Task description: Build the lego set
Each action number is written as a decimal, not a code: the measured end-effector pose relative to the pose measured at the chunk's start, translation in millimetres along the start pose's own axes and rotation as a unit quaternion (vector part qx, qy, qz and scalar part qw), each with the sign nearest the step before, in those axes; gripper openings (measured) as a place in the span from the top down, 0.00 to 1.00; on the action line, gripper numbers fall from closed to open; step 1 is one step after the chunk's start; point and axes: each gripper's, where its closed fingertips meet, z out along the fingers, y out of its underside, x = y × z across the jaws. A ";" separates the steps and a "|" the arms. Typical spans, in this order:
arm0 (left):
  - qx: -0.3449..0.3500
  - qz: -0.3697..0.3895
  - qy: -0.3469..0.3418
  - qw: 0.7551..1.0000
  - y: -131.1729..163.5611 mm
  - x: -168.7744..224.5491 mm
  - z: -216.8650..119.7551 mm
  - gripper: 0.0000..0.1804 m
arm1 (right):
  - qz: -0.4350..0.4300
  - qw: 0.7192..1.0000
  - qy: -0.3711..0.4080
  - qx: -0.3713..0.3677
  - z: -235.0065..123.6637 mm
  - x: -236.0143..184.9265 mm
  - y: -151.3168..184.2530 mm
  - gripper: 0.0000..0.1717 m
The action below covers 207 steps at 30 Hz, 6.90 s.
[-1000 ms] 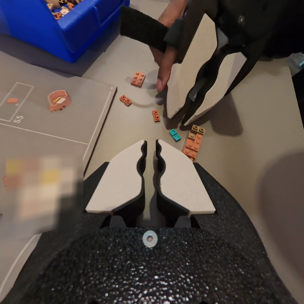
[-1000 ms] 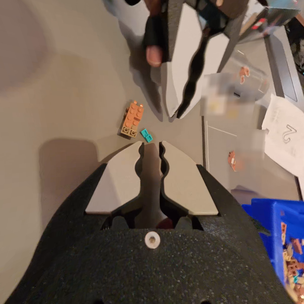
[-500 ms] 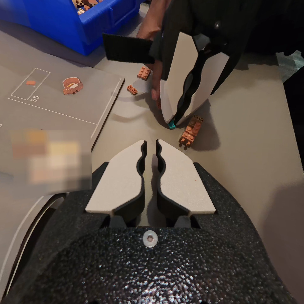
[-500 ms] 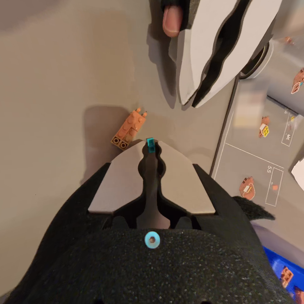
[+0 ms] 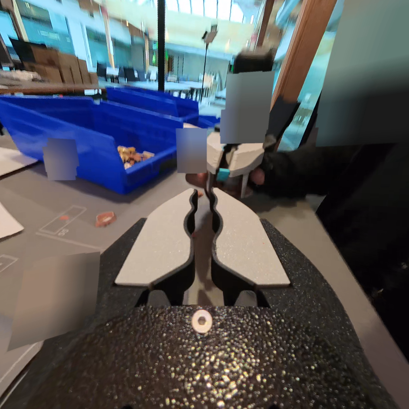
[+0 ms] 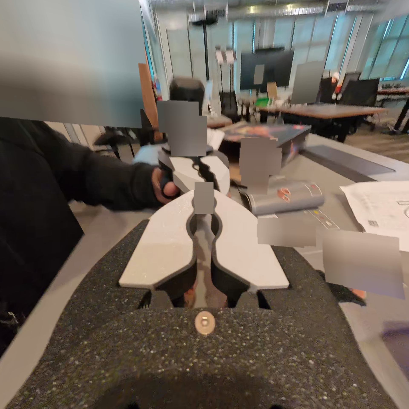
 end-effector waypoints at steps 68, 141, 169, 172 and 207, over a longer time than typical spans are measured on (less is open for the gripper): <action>-0.013 0.119 -0.141 0.983 5.5 -26.1 -14.0 0.96 | -0.021 0.987 0.127 -0.099 -42.3 16.5 43.4 0.99; -0.401 0.126 0.060 0.906 100.8 55.6 16.3 0.96 | -0.121 0.920 0.020 -0.373 -38.4 -42.0 125.5 0.90; -0.369 0.053 0.124 0.920 103.3 68.9 14.6 0.98 | -0.157 0.919 -0.017 -0.361 -38.9 -54.0 124.2 0.90; -0.368 0.039 0.150 0.917 103.9 77.9 12.6 0.98 | -0.181 0.918 -0.032 -0.351 -38.9 -59.7 123.1 0.90; -0.364 0.042 0.110 0.924 100.8 79.6 11.4 0.95 | -0.338 0.898 -0.022 -0.280 -35.6 -68.8 112.4 0.90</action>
